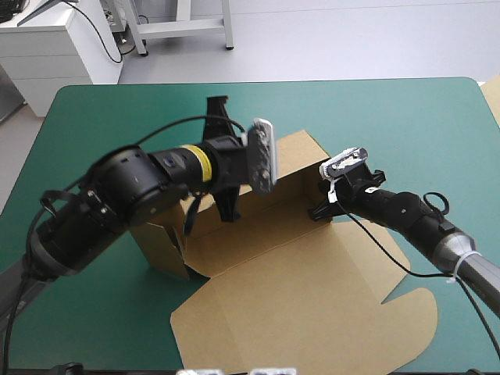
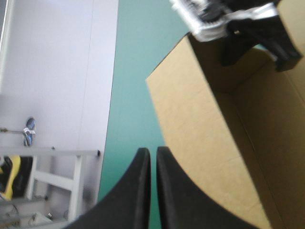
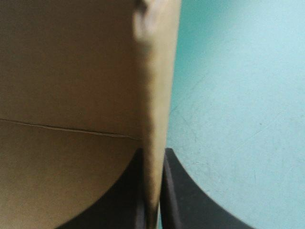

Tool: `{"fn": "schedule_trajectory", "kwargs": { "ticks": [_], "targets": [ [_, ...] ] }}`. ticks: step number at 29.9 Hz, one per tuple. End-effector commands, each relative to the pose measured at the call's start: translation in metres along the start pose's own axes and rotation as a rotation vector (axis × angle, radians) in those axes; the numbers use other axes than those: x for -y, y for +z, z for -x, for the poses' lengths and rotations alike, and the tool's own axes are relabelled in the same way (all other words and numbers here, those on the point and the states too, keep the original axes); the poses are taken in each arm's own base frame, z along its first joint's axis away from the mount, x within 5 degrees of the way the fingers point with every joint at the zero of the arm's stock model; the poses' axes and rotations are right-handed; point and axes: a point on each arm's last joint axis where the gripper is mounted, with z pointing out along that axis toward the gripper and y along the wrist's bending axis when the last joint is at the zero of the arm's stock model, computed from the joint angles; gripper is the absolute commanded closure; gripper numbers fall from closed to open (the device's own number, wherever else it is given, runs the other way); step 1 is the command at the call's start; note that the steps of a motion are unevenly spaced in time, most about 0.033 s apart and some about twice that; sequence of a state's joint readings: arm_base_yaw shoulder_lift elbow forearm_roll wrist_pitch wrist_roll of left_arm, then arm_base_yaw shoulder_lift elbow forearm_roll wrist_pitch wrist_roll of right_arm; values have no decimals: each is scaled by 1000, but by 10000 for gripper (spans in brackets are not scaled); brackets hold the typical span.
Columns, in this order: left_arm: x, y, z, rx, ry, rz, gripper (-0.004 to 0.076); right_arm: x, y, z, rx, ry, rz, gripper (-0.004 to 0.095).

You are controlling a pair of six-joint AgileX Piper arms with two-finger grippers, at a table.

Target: Fold the box

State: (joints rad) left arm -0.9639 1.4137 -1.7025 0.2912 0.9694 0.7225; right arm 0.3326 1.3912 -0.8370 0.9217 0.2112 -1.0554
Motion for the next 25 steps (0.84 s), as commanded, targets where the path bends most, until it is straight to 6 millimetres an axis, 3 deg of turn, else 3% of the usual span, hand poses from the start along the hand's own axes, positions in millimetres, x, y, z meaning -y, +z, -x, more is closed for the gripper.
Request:
{"fn": "schedule_trajectory", "kwargs": {
  "ticks": [1,5,9,14,19,25],
  "targets": [
    [-42,-32,-23,47,-241,102,706,3,-12,19,82,9,-28,926],
    [-65,-50,-68,0,-498,76,708,3,-12,18,78,-10,-30,926],
    [-86,-76,-124,-110,-796,209,712,3,-12,18,78,-10,-30,928],
    [-95,-102,-172,-209,-1029,347,713,2,-15,19,83,-24,-32,927],
    [-92,-113,-196,-307,-1089,370,714,0,-29,24,108,-26,-21,927],
    [-81,-101,-204,-339,-1109,312,717,-4,-52,35,63,-55,4,927]
  ]
}}
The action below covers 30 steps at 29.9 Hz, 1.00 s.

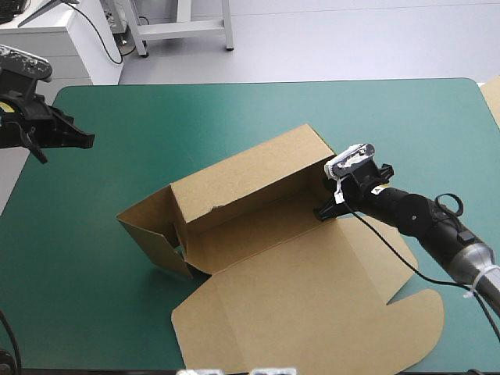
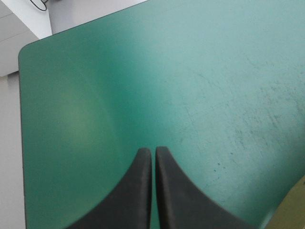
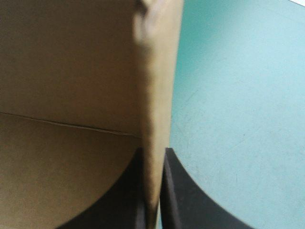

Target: Fold the box

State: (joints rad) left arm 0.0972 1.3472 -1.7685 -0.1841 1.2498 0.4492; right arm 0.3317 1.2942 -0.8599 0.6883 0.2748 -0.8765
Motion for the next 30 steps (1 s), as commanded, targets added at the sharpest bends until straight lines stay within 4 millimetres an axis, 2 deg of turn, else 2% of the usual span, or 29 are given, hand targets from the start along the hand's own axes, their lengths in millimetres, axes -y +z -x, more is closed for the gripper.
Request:
{"fn": "schedule_trajectory", "kwargs": {
  "ticks": [1,7,10,13,16,19,23,27,30],
  "targets": [
    [5,-9,2,80,-1,-19,717,0,-26,23,1,20,8,927],
    [8,5,-4,61,0,-65,717,9,-51,40,-214,84,-51,927],
    [7,7,-4,64,0,-56,717,12,-62,41,-333,100,-86,927],
    [8,8,-4,64,-17,-62,717,12,-64,36,-423,135,-85,927],
    [7,9,-3,82,-37,-60,717,11,-49,30,-487,171,-64,927],
    [8,8,-2,87,-49,-66,717,14,-23,24,-520,205,-60,927],
    [7,8,-2,89,-45,-60,717,24,23,17,-577,253,-65,927],
    [7,8,-2,89,-43,-60,717,32,59,21,-587,267,-58,927],
    [8,9,-2,85,-42,-62,717,37,78,28,-581,258,-56,927]
  ]
}}
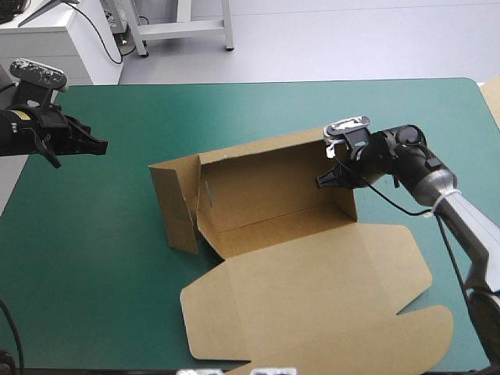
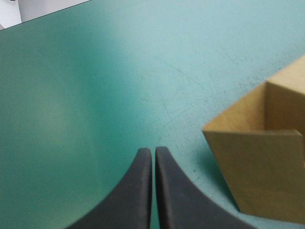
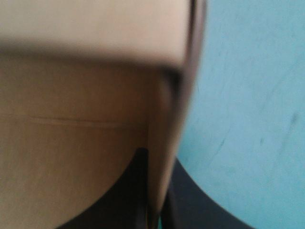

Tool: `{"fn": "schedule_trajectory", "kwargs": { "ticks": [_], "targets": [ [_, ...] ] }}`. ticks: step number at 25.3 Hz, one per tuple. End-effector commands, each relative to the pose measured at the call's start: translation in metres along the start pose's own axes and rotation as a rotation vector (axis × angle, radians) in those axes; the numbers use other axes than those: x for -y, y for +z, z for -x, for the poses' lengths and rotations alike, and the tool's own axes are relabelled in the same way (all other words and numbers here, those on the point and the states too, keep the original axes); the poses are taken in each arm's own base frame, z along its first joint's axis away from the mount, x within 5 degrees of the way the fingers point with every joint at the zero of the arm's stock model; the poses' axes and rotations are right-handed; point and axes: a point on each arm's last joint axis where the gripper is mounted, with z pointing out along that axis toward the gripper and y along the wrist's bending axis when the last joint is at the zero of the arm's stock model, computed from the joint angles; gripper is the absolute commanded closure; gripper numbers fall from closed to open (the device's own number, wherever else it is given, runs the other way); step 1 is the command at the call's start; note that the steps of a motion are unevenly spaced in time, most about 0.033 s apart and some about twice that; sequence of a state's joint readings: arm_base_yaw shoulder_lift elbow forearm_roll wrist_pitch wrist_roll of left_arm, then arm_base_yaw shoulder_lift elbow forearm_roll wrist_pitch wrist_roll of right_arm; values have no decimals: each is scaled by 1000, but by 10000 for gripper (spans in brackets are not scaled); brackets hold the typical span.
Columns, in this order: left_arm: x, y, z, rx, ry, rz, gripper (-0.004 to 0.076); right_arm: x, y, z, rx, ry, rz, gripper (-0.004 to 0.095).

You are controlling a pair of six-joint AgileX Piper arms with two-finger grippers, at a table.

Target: Fold the box

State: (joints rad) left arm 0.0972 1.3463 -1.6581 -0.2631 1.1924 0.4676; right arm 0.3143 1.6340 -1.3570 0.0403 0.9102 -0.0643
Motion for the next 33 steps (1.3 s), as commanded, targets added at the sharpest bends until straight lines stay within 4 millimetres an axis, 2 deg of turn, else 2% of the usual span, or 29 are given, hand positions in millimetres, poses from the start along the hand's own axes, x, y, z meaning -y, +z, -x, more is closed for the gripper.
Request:
{"fn": "schedule_trajectory", "kwargs": {
  "ticks": [1,4,6,9,12,14,20,27,30,33],
  "targets": [
    [3,-17,8,100,-7,17,717,-2,27,14,-34,12,29,927],
    [3,-17,8,98,-7,16,717,0,34,25,-32,2,29,906],
    [3,-17,8,98,-7,16,717,2,38,31,-40,2,28,838],
    [3,-17,8,98,-9,15,717,2,41,38,-30,-47,29,620],
    [2,-17,7,93,-36,24,717,2,32,48,33,-78,34,376],
    [2,-17,7,92,-56,26,717,2,22,55,71,-81,29,296],
    [2,-17,7,92,-58,26,717,1,-15,75,146,-88,24,280],
    [2,-17,6,83,-46,24,717,5,-58,85,122,-110,-17,279],
    [5,-17,3,41,-50,-8,717,5,-60,82,80,-108,-13,279],
    [5,-17,2,31,-55,-11,717,10,-48,81,54,-57,53,279]
  ]
}}
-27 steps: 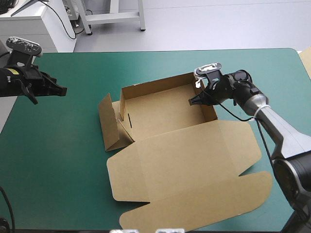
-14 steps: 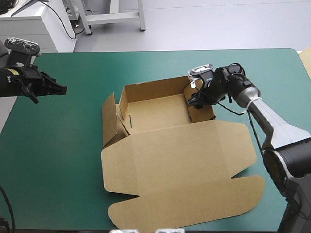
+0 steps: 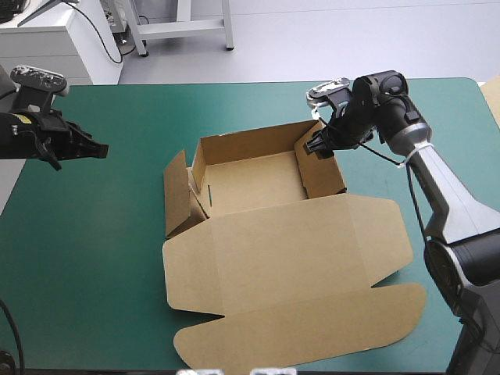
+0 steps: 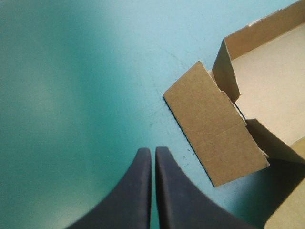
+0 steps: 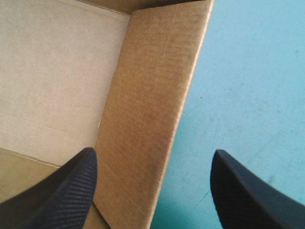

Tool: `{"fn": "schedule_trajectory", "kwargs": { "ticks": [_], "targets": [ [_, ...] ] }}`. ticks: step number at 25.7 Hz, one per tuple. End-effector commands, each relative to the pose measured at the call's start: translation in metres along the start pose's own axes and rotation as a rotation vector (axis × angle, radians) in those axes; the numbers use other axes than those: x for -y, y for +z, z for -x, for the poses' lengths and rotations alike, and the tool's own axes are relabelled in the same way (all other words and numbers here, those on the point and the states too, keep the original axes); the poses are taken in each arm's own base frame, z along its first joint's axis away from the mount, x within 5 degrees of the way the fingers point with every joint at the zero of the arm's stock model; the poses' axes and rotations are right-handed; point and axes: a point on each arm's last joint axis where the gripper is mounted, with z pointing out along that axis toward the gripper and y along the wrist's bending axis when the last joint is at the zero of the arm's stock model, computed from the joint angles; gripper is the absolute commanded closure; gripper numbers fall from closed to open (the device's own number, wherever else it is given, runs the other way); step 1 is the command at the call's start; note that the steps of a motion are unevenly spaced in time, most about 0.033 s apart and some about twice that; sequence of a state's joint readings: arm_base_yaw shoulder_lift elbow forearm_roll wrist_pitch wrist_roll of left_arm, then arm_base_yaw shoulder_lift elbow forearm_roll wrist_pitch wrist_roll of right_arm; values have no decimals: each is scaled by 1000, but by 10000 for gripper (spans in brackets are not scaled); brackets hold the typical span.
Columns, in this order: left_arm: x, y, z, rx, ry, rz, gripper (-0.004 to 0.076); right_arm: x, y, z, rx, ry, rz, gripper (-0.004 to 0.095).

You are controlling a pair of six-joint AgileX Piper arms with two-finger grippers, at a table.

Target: Fold the box

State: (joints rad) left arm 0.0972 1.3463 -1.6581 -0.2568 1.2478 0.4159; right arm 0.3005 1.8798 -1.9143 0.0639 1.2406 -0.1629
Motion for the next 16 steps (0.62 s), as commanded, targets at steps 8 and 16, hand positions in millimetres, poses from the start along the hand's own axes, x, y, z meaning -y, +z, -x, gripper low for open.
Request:
{"fn": "schedule_trajectory", "kwargs": {
  "ticks": [8,16],
  "targets": [
    [5,-17,4,72,-5,0,717,17,21,3,-16,98,104,279],
    [5,-17,4,72,-3,0,717,19,45,2,-66,108,109,279]
  ]
}}
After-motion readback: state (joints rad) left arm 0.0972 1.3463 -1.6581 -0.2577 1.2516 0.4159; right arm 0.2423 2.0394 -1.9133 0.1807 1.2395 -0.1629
